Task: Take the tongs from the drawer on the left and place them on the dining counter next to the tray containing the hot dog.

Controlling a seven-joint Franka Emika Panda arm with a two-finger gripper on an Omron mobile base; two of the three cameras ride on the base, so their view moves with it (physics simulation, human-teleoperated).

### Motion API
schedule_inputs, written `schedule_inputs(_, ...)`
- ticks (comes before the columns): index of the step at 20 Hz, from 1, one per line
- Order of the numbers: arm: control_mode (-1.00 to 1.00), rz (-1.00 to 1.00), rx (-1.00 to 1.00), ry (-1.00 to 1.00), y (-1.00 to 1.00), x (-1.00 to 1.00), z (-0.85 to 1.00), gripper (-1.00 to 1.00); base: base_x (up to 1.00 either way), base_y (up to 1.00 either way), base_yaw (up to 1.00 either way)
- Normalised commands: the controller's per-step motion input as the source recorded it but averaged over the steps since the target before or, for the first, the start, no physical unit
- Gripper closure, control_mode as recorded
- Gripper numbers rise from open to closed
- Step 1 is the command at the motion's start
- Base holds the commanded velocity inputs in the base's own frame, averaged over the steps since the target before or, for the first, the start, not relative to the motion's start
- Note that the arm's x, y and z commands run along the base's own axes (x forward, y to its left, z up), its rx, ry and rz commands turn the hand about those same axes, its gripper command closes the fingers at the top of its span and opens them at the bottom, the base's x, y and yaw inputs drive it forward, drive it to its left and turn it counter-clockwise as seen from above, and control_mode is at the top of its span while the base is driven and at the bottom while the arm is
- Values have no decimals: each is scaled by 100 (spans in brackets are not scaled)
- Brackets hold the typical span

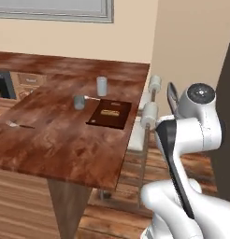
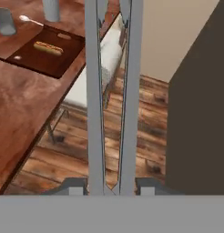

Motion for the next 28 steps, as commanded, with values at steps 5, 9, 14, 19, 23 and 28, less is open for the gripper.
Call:
schedule_inputs(5, 100, 0, 0, 0, 0, 0, 0, 100, -20, -67, 85)
schedule_inputs(9, 100, 0, 0, 0, 0, 0, 0, 100, 1, -70, 80)
schedule_inputs(14, 100, 0, 0, 0, 0, 0, 0, 100, 14, -84, 73)
schedule_inputs(19, 100, 0, 0, 0, 0, 0, 0, 100, 18, -93, 67)
schedule_inputs(23, 100, 0, 0, 0, 0, 0, 0, 100, 8, -99, 46)
schedule_inputs(28, 100, 0, 0, 0, 0, 0, 0, 100, 0, -81, 22)
